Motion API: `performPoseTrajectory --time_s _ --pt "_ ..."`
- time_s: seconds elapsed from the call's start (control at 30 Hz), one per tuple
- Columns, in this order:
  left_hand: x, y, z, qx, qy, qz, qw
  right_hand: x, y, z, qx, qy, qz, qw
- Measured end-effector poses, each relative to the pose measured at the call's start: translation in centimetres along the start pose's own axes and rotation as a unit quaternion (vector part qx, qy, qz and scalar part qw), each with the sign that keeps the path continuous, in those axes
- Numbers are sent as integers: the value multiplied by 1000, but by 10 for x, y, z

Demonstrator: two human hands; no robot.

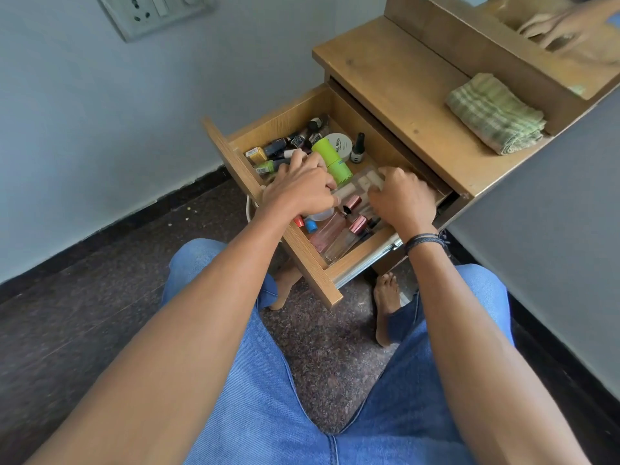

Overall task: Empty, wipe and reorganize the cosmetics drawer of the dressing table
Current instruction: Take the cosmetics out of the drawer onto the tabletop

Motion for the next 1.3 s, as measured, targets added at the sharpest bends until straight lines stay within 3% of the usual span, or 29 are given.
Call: performPoseTrajectory --time_s 0.37,0.5,0.8,1.0,1.3 --pt "2 0 0 5 9 11 1000 3 -2 6 -8 -94 31 995" --pt "8 -2 0 9 49 50 998 9 2 14 -38 -193 38 980" --pt "7 -2 5 -11 92 50 994 10 6 30 -61 -266 41 961" --pt "6 -2 19 -98 153 20 983 7 10 53 -107 -272 47 955" --pt "9 3 20 -91 208 46 973 9 5 80 -157 -280 68 945"
Point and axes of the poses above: each hand's wrist, its own y-axis away from the middle knuckle, its own z-axis out of the back of the hand, x = y × z, the point moved 7 cm from there along -y, towards the middle knuckle
